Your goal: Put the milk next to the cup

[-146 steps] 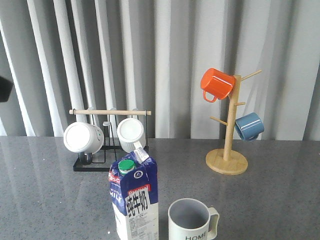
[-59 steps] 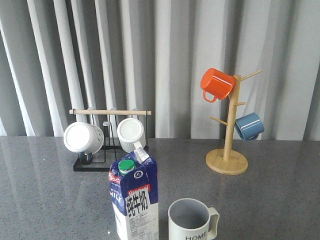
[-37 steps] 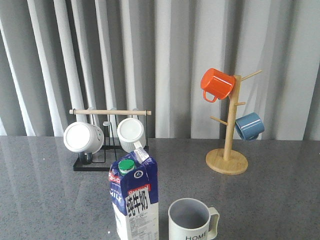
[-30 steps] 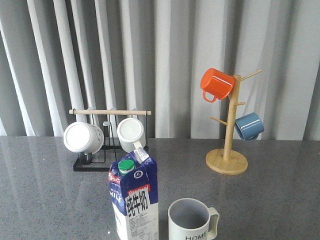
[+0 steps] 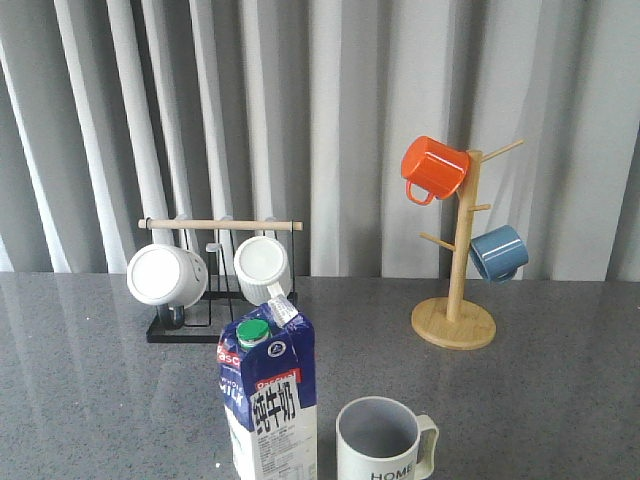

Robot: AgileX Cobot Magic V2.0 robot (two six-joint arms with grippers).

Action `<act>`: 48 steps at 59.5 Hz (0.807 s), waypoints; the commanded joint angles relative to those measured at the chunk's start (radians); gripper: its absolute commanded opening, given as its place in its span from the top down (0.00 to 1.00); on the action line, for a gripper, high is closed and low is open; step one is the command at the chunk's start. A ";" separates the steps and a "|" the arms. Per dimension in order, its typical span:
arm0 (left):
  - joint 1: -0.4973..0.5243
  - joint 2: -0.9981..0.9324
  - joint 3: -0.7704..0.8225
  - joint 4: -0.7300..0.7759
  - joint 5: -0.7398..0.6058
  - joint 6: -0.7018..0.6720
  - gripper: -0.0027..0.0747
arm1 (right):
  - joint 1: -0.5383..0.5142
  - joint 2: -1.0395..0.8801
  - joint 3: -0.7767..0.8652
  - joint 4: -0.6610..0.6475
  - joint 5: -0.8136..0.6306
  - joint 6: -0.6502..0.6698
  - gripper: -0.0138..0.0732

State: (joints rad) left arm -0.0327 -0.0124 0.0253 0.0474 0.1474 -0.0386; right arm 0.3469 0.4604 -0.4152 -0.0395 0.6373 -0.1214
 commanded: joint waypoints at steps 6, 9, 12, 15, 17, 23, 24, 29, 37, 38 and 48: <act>0.002 -0.011 -0.018 -0.009 -0.140 -0.015 0.97 | -0.003 0.008 -0.025 -0.002 -0.064 -0.007 0.85; 0.002 -0.011 -0.018 -0.009 -0.140 -0.015 0.97 | -0.003 0.008 -0.025 -0.002 -0.064 -0.007 0.85; 0.002 -0.011 -0.018 -0.009 -0.135 -0.015 0.97 | -0.003 0.008 -0.025 -0.002 -0.064 -0.007 0.85; 0.002 -0.011 -0.018 -0.009 -0.133 -0.015 0.97 | -0.003 0.008 -0.025 -0.002 -0.064 -0.007 0.85; 0.002 -0.011 -0.018 -0.009 -0.133 -0.015 0.97 | -0.003 0.008 -0.025 -0.002 -0.064 -0.007 0.85; 0.002 -0.011 -0.018 -0.009 -0.133 -0.015 0.97 | -0.003 0.008 -0.025 -0.002 -0.064 -0.007 0.85; 0.002 -0.011 -0.018 -0.009 -0.133 -0.015 0.97 | -0.003 0.008 -0.025 -0.002 -0.064 -0.007 0.85; 0.002 -0.011 -0.018 -0.009 -0.133 -0.015 0.97 | -0.003 0.008 -0.025 -0.002 -0.064 -0.007 0.85; 0.002 -0.011 -0.018 -0.009 -0.133 -0.015 0.97 | -0.003 0.008 -0.025 -0.002 -0.064 -0.007 0.85; 0.002 -0.011 -0.018 -0.009 -0.133 -0.015 0.97 | -0.003 0.008 -0.025 -0.002 -0.064 -0.007 0.85; 0.002 -0.011 -0.018 -0.009 -0.133 -0.015 0.97 | -0.003 0.008 -0.025 -0.002 -0.064 -0.007 0.85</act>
State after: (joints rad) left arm -0.0327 -0.0124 0.0253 0.0474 0.0944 -0.0407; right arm 0.3469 0.4604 -0.4152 -0.0386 0.6373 -0.1214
